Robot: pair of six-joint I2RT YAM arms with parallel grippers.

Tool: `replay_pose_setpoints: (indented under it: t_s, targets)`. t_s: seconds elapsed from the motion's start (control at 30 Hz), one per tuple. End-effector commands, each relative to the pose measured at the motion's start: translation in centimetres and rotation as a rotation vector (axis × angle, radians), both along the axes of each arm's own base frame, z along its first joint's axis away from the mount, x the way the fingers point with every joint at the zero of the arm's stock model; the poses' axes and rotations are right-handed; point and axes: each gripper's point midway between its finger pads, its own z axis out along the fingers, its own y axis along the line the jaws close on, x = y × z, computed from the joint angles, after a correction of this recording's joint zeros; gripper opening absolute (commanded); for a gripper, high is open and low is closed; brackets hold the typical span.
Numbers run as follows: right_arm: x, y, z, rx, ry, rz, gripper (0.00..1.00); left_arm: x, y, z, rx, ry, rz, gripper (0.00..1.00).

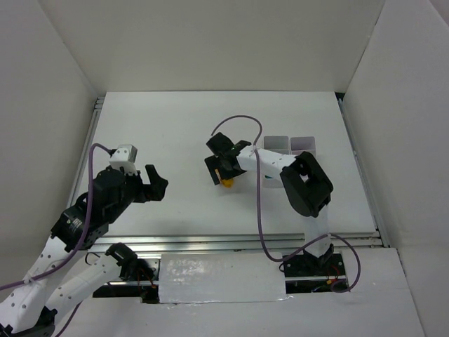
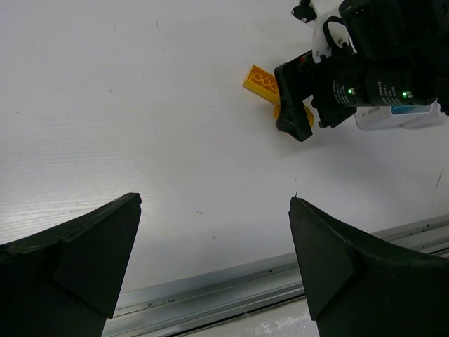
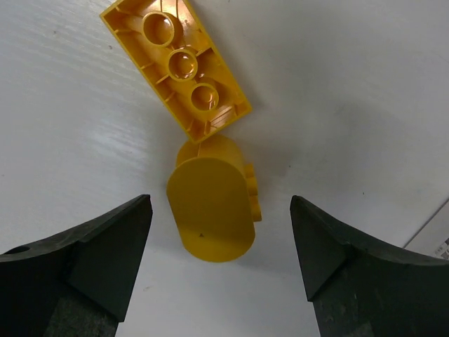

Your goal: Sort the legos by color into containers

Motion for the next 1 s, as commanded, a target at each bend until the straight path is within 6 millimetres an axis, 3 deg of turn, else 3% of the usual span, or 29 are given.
replay_pose_setpoints:
  t_s: [0.0,0.2,0.3,0.33,0.37,0.4,0.47,0.5,0.6,0.63,0.67,0.7,0.73,0.77,0.8,0.83,0.9,0.93,0.97]
  targets:
    - [1.5,0.8,0.5,0.004,-0.036,0.017,0.86,0.3,-0.5,0.5,-0.015,-0.020,-0.014,1.00]
    - [1.2,1.3,-0.6,0.032,-0.033,0.042,0.66,0.4,-0.7,0.4,-0.011,-0.012,-0.022,1.00]
    - [0.9,1.5,-0.4,0.049,-0.033,0.048,0.40,0.4,-0.7,0.3,-0.007,-0.009,-0.021,0.99]
    - [0.9,1.6,0.6,0.069,-0.049,0.045,0.13,0.4,-0.7,0.4,-0.008,-0.010,-0.019,1.00]
    - [0.6,1.3,0.7,0.067,-0.053,0.034,0.00,0.4,-0.6,0.3,-0.008,-0.009,-0.017,1.00]
    - [0.5,1.4,2.4,0.101,-0.081,0.024,0.00,0.4,-0.6,0.3,-0.005,-0.009,-0.013,0.99]
    - [-0.3,1.2,3.4,0.140,-0.087,0.021,0.00,0.5,-0.5,0.3,-0.005,-0.006,-0.004,0.99]
    - [-0.5,1.3,5.7,0.190,-0.119,0.009,0.00,0.6,-0.2,0.2,0.003,-0.002,0.014,1.00]
    - [-1.2,-0.2,9.6,0.283,-0.177,-0.058,0.00,0.8,0.5,-0.2,0.014,0.015,0.061,1.00]
    - [-1.5,-1.0,9.8,0.296,-0.176,-0.086,0.00,0.9,0.6,-0.2,0.019,0.019,0.071,1.00]
    - [-1.3,-2.1,12.0,0.332,-0.226,-0.135,0.00,1.0,0.7,-0.3,0.022,0.024,0.080,0.99]
    - [-0.9,-3.3,12.9,0.369,-0.240,-0.231,0.00,0.9,0.9,-0.4,0.026,0.030,0.090,1.00]
    - [-0.2,-6.0,12.6,0.368,-0.249,-0.339,0.00,1.0,1.0,-0.5,0.031,0.034,0.103,1.00]
    - [0.1,-8.1,14.2,0.405,-0.295,-0.426,0.00,1.1,1.1,-0.5,0.032,0.035,0.110,0.99]
    - [0.6,-10.1,14.6,0.450,-0.316,-0.560,0.00,1.1,1.2,-0.6,0.034,0.038,0.115,1.00]
    - [1.6,-13.9,14.5,0.469,-0.338,-0.697,0.00,1.1,1.2,-0.6,0.036,0.039,0.117,1.00]
    - [1.0,-17.5,14.3,0.556,-0.367,-0.861,0.00,1.0,1.2,-0.5,0.031,0.034,0.112,1.00]
    - [0.6,-20.8,12.7,0.548,-0.366,-0.973,0.00,0.9,1.2,-0.4,0.026,0.030,0.109,1.00]
    - [0.2,-22.2,13.4,0.588,-0.399,-1.030,0.00,0.9,1.2,-0.3,0.022,0.026,0.107,1.00]
